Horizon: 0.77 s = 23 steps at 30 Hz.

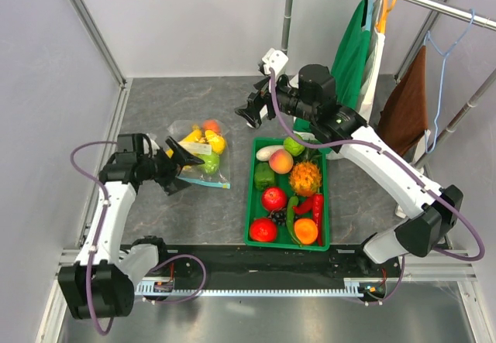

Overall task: Place the food in the zip-top bag and seal the zipper
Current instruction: Place the zipper food storage bag at the center of the board, then reset both arms

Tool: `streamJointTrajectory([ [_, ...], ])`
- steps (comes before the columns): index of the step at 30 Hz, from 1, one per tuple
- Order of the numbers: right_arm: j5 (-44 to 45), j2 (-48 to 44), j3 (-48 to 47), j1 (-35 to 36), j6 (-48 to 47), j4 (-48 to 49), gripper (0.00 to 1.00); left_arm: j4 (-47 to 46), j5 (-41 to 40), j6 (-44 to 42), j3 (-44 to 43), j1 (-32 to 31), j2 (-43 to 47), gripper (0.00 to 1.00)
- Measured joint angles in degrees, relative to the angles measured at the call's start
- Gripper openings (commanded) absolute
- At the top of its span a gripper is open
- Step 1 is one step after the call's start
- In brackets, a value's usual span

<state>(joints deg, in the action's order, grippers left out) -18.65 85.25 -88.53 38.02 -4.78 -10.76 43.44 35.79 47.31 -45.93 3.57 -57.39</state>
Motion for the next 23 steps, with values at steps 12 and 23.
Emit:
streamJointTrajectory([
  [12,3.9,-13.9,7.0,0.0,1.0,-3.5,0.98,12.0,0.5,-29.8,-44.5,3.3,-17.3,1.00],
  [23,13.8,-35.7,21.6,0.0,2.3,-9.6,0.98,15.9,-4.2,-46.2,-49.1,3.3,-20.1,1.00],
])
